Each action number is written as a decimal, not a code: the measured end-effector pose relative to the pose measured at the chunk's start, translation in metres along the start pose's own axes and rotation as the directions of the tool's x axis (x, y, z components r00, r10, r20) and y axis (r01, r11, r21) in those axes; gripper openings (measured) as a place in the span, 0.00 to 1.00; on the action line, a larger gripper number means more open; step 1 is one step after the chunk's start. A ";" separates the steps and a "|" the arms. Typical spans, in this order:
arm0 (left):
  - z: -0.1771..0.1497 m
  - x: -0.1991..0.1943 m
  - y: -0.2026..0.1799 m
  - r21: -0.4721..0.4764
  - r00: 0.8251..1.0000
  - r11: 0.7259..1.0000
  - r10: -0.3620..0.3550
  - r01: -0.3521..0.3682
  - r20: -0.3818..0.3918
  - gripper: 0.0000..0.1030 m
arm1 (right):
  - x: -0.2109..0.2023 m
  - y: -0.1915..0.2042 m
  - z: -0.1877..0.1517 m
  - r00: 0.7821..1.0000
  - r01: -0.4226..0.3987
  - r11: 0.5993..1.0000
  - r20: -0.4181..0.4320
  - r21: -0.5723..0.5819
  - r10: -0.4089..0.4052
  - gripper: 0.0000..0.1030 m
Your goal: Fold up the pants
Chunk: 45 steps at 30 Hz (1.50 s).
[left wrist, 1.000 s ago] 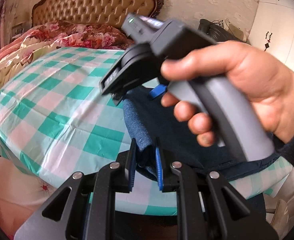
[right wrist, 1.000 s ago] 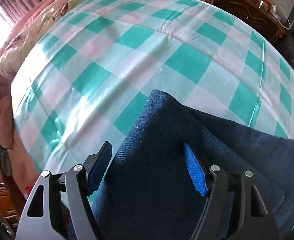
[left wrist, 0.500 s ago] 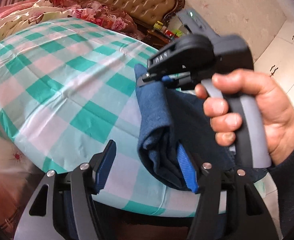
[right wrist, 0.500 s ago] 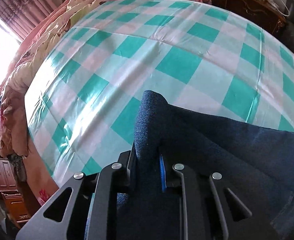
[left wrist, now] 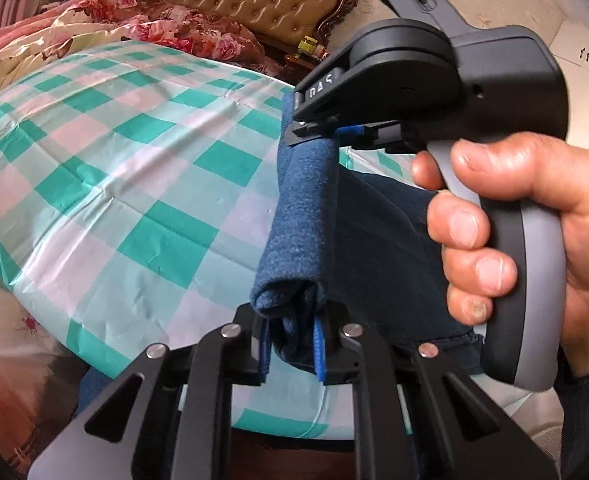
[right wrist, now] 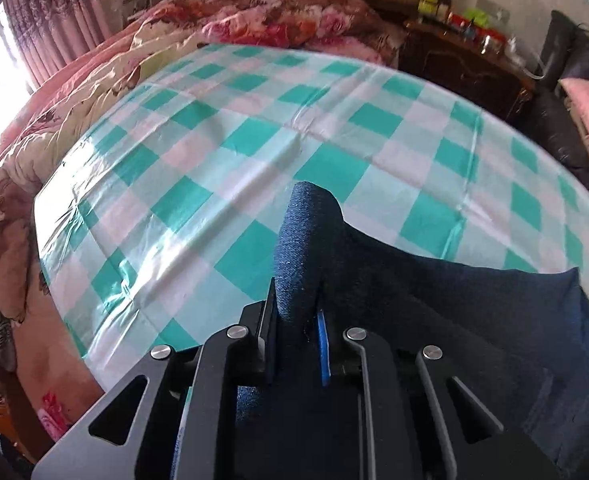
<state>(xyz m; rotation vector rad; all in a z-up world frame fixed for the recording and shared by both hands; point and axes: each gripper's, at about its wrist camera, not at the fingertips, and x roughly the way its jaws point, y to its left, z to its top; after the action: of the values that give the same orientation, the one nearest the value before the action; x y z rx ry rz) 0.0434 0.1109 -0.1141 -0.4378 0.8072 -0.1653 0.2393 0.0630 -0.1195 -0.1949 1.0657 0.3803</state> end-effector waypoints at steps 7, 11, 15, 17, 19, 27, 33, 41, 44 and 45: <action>0.002 0.000 -0.001 0.008 1.000 1.000 -0.004 0.004 0.007 0.15 | -0.012 -0.006 -0.002 1.000 -0.008 1.000 0.027 0.017 0.007 0.15; 0.002 -0.003 -0.003 0.012 1.000 1.000 -0.006 0.006 0.011 0.15 | -0.015 -0.007 -0.003 0.999 -0.008 1.000 0.036 0.020 0.007 0.15; 0.002 -0.002 -0.003 0.012 1.000 1.000 -0.006 0.006 0.011 0.15 | -0.018 -0.008 -0.003 0.999 -0.011 1.000 0.041 0.022 0.010 0.15; 0.003 -0.002 -0.003 0.011 1.000 1.000 -0.007 0.007 0.012 0.15 | -0.019 -0.008 -0.003 0.999 -0.013 1.000 0.043 0.023 0.012 0.15; 0.003 -0.002 -0.002 0.009 1.000 1.000 -0.006 0.006 0.011 0.16 | -0.019 -0.009 -0.003 0.999 -0.015 1.000 0.044 0.027 0.014 0.15; 0.007 0.008 -0.001 -0.005 1.000 1.000 -0.016 0.016 -0.002 0.25 | -0.026 -0.009 0.000 0.998 -0.036 0.999 0.048 0.034 0.035 0.15; 0.009 0.002 -0.021 0.074 1.000 0.997 0.004 -0.006 0.028 0.12 | -0.033 -0.024 0.004 0.995 -0.099 0.992 0.034 0.081 0.096 0.19; 0.012 -0.005 -0.068 0.264 0.983 0.949 0.151 -0.173 0.103 0.11 | -0.071 -0.061 0.015 0.986 -0.164 0.979 0.025 0.120 0.162 0.69; 0.010 -0.005 -0.083 0.319 0.974 0.922 0.185 -0.217 0.127 0.10 | -0.067 -0.057 0.019 0.988 -0.142 0.988 -0.046 0.060 0.145 0.70; 0.010 -0.005 -0.090 0.346 0.969 0.907 0.204 -0.242 0.141 0.10 | -0.063 -0.052 0.021 0.989 -0.129 0.991 -0.075 0.030 0.131 0.70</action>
<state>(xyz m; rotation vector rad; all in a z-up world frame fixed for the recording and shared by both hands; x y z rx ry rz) 0.0491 0.0345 -0.0655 -0.0034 0.7016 -0.0738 0.2496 0.0094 -0.0559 -0.1185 1.1619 0.4793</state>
